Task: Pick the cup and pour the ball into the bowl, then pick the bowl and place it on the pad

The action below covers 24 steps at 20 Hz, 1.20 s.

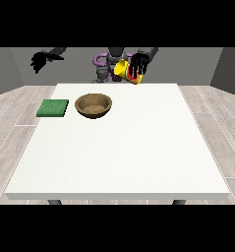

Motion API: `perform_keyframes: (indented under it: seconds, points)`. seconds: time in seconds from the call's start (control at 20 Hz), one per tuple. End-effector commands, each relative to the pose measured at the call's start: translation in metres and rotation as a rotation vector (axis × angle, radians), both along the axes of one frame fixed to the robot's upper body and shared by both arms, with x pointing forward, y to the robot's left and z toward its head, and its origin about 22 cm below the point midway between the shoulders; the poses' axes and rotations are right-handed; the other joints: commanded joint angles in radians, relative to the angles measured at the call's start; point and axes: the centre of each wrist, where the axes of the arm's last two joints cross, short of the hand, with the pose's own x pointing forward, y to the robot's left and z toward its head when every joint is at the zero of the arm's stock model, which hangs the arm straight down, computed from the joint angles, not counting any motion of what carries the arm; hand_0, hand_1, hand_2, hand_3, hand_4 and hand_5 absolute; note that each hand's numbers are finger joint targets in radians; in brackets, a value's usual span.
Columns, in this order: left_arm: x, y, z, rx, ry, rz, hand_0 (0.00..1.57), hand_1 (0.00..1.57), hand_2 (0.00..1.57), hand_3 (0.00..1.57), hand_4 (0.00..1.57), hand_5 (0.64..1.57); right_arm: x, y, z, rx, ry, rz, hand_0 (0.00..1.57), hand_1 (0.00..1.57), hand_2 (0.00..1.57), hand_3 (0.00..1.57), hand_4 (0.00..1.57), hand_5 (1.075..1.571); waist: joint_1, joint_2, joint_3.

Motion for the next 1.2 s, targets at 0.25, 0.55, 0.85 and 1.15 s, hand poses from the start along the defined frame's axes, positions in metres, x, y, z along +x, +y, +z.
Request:
perform_keyframes:
  seconds: [0.25,0.55,0.85,1.15]
  points:
    - [-0.019,-0.084,-0.019,0.495,-0.011,-0.146,1.50,1.50,1.57,1.57,1.57,1.056,0.004,-0.004,-0.001,0.006,-0.009,0.001,0.00,0.00,0.00,0.00,0.00,1.571,-0.017,0.010,-0.0012]
    - [-0.020,-0.095,-0.020,0.918,-0.021,-0.204,1.52,1.52,1.57,1.57,1.50,1.232,-0.007,-0.002,-0.018,0.022,0.052,0.017,0.00,0.00,0.00,0.00,0.00,1.571,-0.004,-0.060,-0.0008]
    - [-0.035,-0.146,-0.011,1.055,-0.100,-0.224,1.45,1.45,1.57,1.57,1.53,1.137,-0.002,-0.019,-0.007,0.021,-0.008,-0.013,0.00,0.00,0.00,0.00,0.00,1.571,0.012,0.001,-0.0017]
    - [-0.023,-0.117,-0.001,0.902,-0.047,-0.239,1.45,1.45,1.57,1.57,1.54,1.136,0.004,0.001,-0.009,0.029,0.078,-0.028,0.00,0.00,0.00,0.00,0.00,1.568,0.043,-0.041,-0.0029]
